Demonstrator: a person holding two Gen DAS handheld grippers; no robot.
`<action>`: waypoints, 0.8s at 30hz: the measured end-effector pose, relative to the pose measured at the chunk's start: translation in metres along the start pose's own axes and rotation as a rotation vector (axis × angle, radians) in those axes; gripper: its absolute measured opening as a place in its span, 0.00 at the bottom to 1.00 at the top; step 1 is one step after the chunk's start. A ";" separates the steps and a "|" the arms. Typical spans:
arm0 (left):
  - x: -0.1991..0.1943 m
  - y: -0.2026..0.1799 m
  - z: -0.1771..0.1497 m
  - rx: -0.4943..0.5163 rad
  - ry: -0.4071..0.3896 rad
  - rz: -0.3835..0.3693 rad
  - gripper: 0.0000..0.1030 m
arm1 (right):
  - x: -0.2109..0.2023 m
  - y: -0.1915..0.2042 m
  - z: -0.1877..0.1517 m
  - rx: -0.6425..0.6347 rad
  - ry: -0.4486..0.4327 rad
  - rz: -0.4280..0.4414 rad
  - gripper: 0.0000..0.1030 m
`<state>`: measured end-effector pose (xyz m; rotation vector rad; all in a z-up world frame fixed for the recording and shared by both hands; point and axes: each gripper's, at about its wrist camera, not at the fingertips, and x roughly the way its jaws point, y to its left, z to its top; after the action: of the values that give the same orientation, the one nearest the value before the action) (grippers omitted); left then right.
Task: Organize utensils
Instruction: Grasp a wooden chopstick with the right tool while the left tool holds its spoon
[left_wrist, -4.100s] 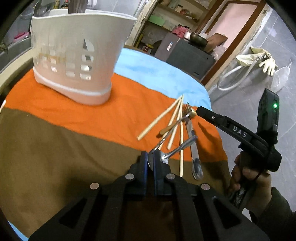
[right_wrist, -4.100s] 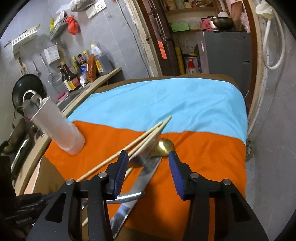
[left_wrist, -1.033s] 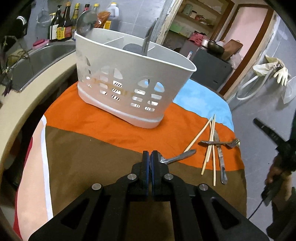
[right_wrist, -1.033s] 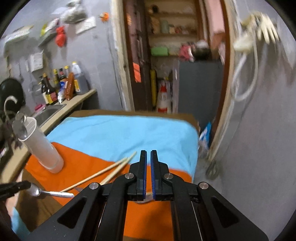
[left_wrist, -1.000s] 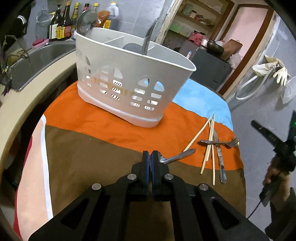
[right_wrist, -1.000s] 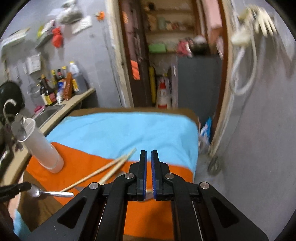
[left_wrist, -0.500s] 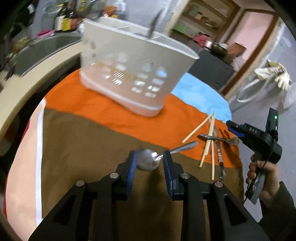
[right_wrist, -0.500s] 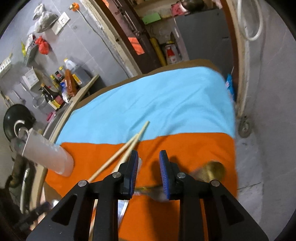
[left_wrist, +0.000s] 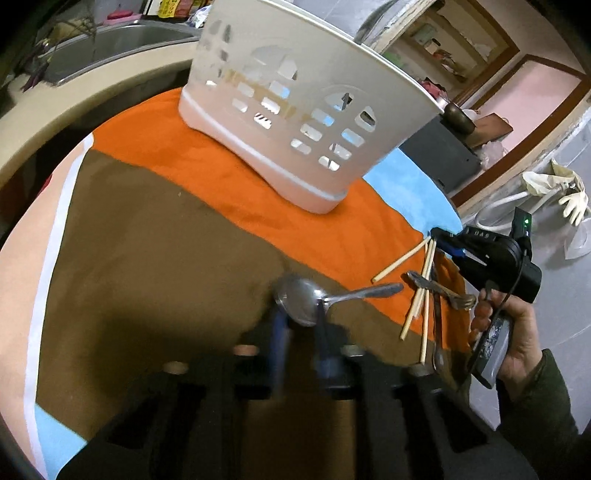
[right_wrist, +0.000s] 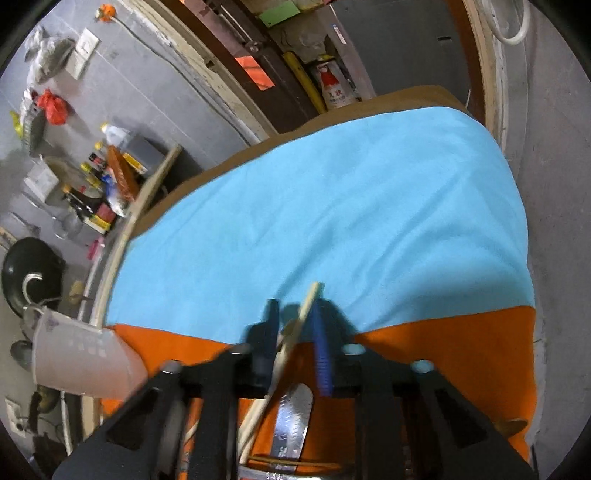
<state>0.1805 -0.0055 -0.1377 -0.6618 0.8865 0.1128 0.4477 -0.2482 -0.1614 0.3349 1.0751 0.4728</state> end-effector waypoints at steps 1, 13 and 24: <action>0.000 -0.001 0.001 0.003 -0.008 -0.003 0.03 | 0.000 0.000 0.000 0.001 -0.003 0.008 0.08; -0.027 -0.029 0.028 0.182 -0.151 -0.006 0.00 | -0.063 0.029 -0.018 -0.128 -0.187 0.062 0.06; -0.049 -0.066 0.044 0.380 -0.232 -0.038 0.00 | -0.134 0.090 -0.066 -0.351 -0.394 0.051 0.03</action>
<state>0.2027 -0.0236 -0.0493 -0.3027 0.6470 -0.0137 0.3174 -0.2395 -0.0456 0.1357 0.5882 0.6018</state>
